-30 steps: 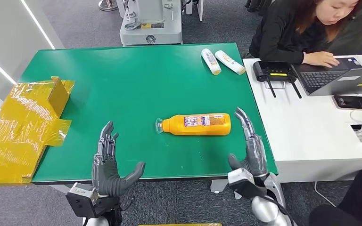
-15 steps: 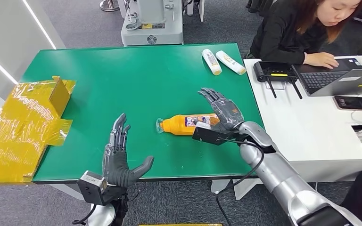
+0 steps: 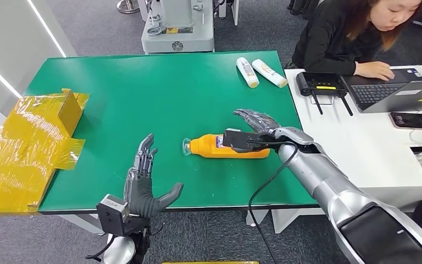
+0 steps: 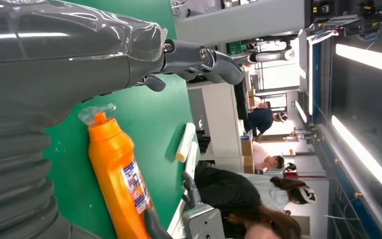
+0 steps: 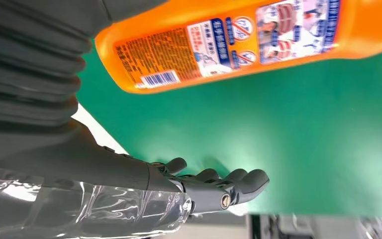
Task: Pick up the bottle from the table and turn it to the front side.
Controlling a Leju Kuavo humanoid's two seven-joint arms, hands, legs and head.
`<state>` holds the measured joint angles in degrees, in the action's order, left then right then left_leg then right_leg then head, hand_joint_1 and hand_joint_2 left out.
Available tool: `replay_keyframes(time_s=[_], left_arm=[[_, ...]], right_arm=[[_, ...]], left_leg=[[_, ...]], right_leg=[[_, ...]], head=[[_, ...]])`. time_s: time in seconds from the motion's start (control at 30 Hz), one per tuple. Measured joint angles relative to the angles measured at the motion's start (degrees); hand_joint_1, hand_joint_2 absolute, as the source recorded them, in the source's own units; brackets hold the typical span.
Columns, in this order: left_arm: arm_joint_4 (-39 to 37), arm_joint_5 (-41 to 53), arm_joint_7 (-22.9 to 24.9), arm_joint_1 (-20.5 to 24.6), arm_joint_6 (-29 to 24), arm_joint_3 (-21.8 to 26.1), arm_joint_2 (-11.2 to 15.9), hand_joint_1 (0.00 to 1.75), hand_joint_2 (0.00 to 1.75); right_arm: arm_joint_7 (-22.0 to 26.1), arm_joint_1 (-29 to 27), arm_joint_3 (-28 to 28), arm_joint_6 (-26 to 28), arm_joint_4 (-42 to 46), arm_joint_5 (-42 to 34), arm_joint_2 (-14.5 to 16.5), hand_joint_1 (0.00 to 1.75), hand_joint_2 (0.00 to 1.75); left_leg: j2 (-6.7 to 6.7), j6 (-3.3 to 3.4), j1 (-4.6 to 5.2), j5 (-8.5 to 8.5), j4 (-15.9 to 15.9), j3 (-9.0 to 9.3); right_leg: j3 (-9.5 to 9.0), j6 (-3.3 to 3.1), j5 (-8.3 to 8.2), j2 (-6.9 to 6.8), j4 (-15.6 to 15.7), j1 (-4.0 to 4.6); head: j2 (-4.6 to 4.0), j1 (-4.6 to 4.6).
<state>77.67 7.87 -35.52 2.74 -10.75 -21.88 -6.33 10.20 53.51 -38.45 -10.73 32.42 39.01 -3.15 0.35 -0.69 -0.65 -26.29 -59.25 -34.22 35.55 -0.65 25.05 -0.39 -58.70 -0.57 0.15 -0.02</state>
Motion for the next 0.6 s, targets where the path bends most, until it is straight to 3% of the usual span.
replay_keyframes(time_s=[0.23,0.6], left_arm=[[0.0,0.3,0.5,0.0,0.7,0.0,-0.1,0.00,1.75],[0.0,0.5,0.2,-0.8,-0.1,0.1,0.1,0.00,1.75]], right_arm=[[0.8,0.8,-0.4,-1.3,-5.2,-2.7,0.4,0.00,1.75],[2.7,-1.4,-2.5,-0.3,-8.1,-0.5,0.2,0.00,1.75]], left_leg=[[-0.01,0.00,0.00,-0.01,0.0,0.00],[0.01,0.00,0.00,-0.01,0.0,0.03]], right_leg=[[0.01,0.00,0.01,0.00,0.0,0.00],[0.01,0.00,0.01,0.02,0.0,0.01]], head=[[0.00,-0.01],[0.00,0.00]])
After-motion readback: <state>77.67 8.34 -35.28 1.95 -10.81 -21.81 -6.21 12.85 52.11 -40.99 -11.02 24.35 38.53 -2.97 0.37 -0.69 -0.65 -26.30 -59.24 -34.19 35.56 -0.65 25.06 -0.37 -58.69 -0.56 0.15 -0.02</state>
